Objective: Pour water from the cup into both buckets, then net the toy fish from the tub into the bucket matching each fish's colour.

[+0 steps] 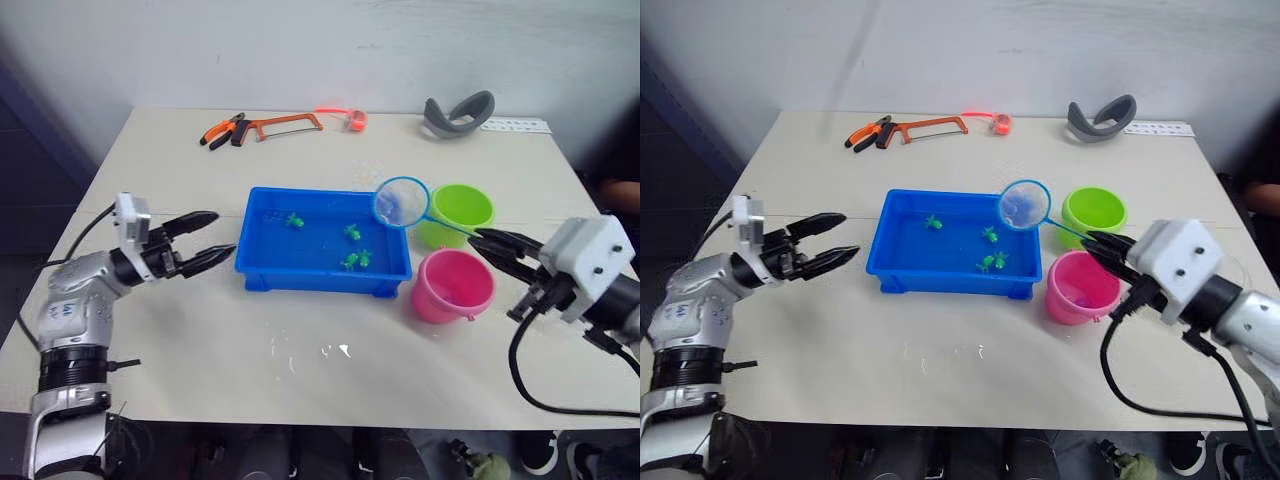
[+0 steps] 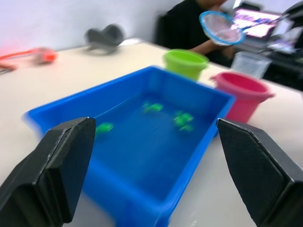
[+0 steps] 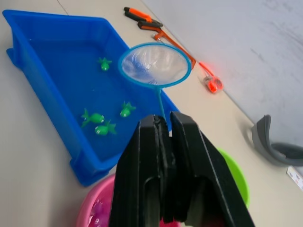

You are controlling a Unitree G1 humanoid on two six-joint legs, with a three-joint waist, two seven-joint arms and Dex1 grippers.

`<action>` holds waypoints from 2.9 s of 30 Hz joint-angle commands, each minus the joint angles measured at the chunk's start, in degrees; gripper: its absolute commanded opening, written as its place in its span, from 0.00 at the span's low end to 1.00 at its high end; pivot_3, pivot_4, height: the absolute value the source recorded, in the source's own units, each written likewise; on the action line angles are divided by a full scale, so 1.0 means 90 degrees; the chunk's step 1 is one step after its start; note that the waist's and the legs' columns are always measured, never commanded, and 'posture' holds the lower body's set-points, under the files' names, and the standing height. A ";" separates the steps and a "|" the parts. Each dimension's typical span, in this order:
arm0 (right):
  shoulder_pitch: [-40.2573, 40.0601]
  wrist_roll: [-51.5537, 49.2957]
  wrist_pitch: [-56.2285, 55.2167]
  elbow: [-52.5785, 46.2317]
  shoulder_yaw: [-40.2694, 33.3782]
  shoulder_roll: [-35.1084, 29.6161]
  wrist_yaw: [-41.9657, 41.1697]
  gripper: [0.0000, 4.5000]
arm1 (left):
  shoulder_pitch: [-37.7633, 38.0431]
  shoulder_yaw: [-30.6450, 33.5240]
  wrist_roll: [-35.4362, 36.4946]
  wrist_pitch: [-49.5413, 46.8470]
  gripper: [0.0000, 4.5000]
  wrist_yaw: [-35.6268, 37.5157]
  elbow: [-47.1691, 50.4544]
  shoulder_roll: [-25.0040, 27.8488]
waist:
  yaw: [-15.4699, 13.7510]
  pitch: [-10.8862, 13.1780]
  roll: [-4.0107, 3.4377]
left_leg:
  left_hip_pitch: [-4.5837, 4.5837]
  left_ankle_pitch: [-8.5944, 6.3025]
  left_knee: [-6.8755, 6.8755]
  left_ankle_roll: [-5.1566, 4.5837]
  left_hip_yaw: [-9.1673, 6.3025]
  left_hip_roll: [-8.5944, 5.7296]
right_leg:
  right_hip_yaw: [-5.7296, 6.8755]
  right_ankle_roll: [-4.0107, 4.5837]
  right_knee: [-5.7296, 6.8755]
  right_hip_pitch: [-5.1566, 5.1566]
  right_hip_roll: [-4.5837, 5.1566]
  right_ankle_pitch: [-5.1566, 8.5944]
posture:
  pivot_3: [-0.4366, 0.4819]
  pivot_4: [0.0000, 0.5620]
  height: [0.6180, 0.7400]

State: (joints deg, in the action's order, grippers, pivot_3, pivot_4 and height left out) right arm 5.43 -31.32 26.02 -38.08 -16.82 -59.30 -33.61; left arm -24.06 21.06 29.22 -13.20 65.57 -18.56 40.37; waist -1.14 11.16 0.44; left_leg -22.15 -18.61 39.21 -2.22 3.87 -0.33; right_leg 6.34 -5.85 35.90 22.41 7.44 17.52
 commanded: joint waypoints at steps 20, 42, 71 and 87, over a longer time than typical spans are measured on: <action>0.3347 0.5057 -0.5132 0.4361 0.3427 -0.0098 -0.1599 0.00 | 0.0738 -0.0451 0.0422 -0.0722 0.99 -0.0341 0.1924 0.0033 | 0.0148 0.0002 -0.0001 | -0.0005 -0.0002 -0.0001 0.0003 0.0012 -0.0002 | 0.0008 -0.0001 -0.0001 0.0006 0.0001 0.0000 | 0.48 0.27 1.00; 0.4192 0.5335 -0.4124 0.4215 0.3910 0.0591 -0.3809 0.00 | 0.0366 -0.0999 0.0343 -0.0569 0.99 -0.0274 0.1995 -0.0083 | 0.0138 0.0003 -0.0003 | -0.0007 -0.0002 0.0000 0.0003 0.0009 -0.0001 | 0.0010 -0.0001 -0.0002 0.0006 0.0000 0.0000 | 0.48 0.27 1.00; 0.3736 0.3750 -0.2918 0.4067 0.3422 0.1280 -0.4197 0.00 | 0.0648 -0.0873 0.0453 -0.0720 0.99 -0.0435 0.2284 -0.0110 | 0.0139 0.0003 -0.0003 | -0.0006 -0.0002 -0.0001 0.0004 0.0005 -0.0001 | 0.0015 -0.0001 -0.0002 0.0005 0.0001 0.0000 | 0.48 0.27 1.00; 0.3856 0.4469 -0.2445 0.4192 0.3649 0.0980 -0.4322 0.00 | 0.0633 -0.0907 0.0430 -0.0682 0.99 -0.0420 0.2238 -0.0136 | 0.0138 0.0003 -0.0003 | -0.0006 -0.0002 -0.0001 0.0004 0.0006 -0.0002 | 0.0014 -0.0001 -0.0003 0.0004 0.0002 0.0000 | 0.48 0.27 1.00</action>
State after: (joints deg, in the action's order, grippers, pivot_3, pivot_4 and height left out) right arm 39.14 8.18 2.77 0.44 15.81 -49.59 -71.69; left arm -18.35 11.94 32.26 -19.88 61.71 -0.26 38.94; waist 0.10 11.19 0.41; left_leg -22.21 -18.63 39.20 -2.18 3.93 -0.34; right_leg 6.46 -5.86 35.88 22.45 7.45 17.52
